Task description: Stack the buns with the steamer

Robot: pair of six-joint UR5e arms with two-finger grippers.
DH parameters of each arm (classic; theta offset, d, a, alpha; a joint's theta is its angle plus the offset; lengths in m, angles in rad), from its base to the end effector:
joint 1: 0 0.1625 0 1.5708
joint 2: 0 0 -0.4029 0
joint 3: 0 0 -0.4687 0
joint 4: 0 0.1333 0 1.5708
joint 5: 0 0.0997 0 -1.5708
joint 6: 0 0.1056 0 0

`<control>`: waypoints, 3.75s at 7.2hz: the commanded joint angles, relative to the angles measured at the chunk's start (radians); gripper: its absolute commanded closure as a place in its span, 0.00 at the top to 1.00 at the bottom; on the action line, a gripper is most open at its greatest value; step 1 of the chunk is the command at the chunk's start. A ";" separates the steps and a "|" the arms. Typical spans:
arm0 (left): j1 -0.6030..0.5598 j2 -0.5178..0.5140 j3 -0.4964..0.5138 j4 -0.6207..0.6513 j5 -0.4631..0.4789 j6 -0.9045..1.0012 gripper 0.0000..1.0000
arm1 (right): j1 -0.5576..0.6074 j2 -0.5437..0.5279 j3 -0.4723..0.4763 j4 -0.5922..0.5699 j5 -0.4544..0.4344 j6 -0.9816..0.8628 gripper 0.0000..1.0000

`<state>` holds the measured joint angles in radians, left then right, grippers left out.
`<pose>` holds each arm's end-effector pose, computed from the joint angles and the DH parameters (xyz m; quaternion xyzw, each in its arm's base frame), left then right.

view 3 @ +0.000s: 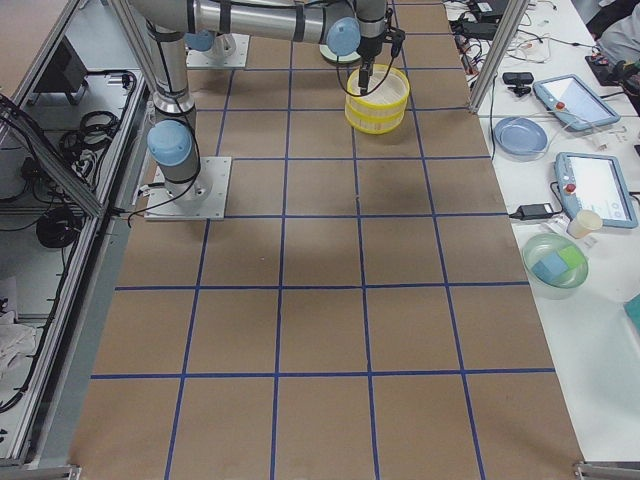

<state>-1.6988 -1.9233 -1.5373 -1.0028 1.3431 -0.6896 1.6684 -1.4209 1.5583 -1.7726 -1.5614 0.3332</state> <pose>-0.2460 -0.6803 0.3185 0.2596 -0.9511 0.0684 0.1525 0.1951 -0.6147 0.3977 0.1173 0.9926 -0.0304 0.0115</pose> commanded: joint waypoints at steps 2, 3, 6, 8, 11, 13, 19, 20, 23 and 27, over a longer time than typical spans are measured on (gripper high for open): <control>-0.068 -0.126 -0.001 0.196 -0.073 -0.137 0.30 | -0.053 -0.151 -0.006 0.127 0.003 -0.215 1.00; -0.082 -0.137 -0.001 0.202 -0.064 -0.163 0.77 | -0.058 -0.164 -0.004 0.159 0.001 -0.244 1.00; -0.085 -0.129 0.002 0.205 -0.065 -0.206 1.00 | -0.070 -0.168 -0.004 0.168 0.001 -0.275 1.00; -0.085 -0.119 0.002 0.201 -0.062 -0.197 0.99 | -0.068 -0.168 -0.001 0.167 0.004 -0.275 1.00; -0.030 -0.037 0.016 0.008 0.143 0.196 0.99 | -0.068 -0.170 0.002 0.163 0.003 -0.273 1.00; 0.091 0.050 0.014 -0.182 0.175 0.445 1.00 | -0.067 -0.170 0.002 0.160 0.000 -0.273 1.00; 0.211 0.320 0.019 -0.620 0.318 0.739 1.00 | -0.065 -0.181 0.000 0.153 0.003 -0.260 1.00; 0.212 0.349 0.017 -0.643 0.309 0.734 1.00 | -0.065 -0.182 0.000 0.154 0.004 -0.260 1.00; 0.222 0.359 0.012 -0.635 0.243 0.710 1.00 | -0.065 -0.178 0.002 0.145 0.004 -0.263 1.00; 0.219 0.362 -0.014 -0.599 0.246 0.708 1.00 | -0.065 -0.176 0.002 0.142 0.003 -0.267 1.00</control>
<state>-1.4802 -1.5649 -1.5484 -1.6046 1.5862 0.0185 1.6034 -1.5973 1.5600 -1.6299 -1.5589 0.0665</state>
